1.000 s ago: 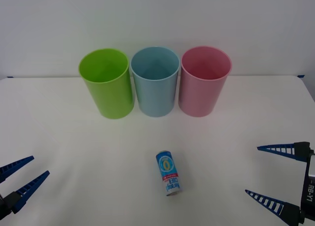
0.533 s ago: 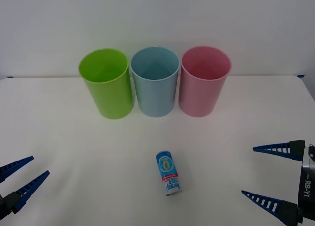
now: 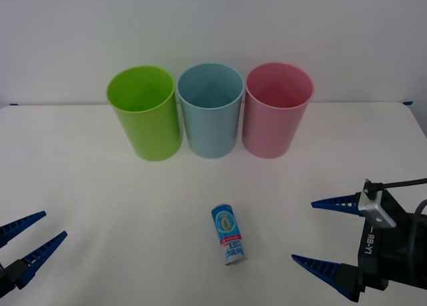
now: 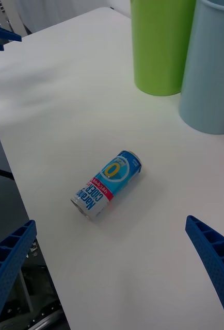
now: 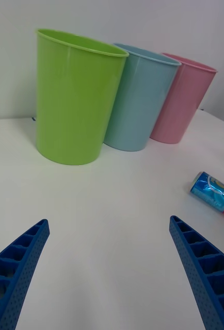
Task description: Put cans in the blue bin and PET bottles in the pink bin and trash in the green bin.
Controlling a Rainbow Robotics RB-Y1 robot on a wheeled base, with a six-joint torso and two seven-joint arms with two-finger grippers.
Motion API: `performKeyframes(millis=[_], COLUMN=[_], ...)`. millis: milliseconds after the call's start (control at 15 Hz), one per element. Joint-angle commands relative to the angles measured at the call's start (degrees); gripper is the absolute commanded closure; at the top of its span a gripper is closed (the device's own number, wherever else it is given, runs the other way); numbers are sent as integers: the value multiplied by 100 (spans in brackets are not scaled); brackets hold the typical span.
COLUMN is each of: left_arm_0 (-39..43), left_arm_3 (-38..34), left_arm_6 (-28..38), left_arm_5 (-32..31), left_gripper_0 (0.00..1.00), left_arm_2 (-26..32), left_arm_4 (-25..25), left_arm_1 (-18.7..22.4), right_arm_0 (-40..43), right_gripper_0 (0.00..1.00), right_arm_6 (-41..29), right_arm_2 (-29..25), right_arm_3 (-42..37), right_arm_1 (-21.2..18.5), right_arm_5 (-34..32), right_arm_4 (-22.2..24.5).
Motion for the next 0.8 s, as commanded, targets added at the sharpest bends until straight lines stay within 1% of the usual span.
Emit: performKeyframes(millis=[67,200,533,800], left_arm_0=[0,0,0,0], left_arm_3=[0,0,0,0], left_arm_6=[0,0,0,0], left_arm_5=[0,0,0,0], left_gripper_0=[21,21,21,21], left_arm_2=[0,0,0,0], left_arm_4=[0,0,0,0], left_arm_1=[0,0,0,0], right_arm_0=[-215,-347,-734,-751], right_gripper_0=[0,0,0,0], right_arm_6=[-538,-889,-1874,-2322], right_arm_2=[339,602,1297,1683], right_arm_3=[-88,-88,-88,-88], right_arm_1=[0,26,263,360], right_arm_5=[12,38,82,82], right_arm_4=[463,727,1694,2256])
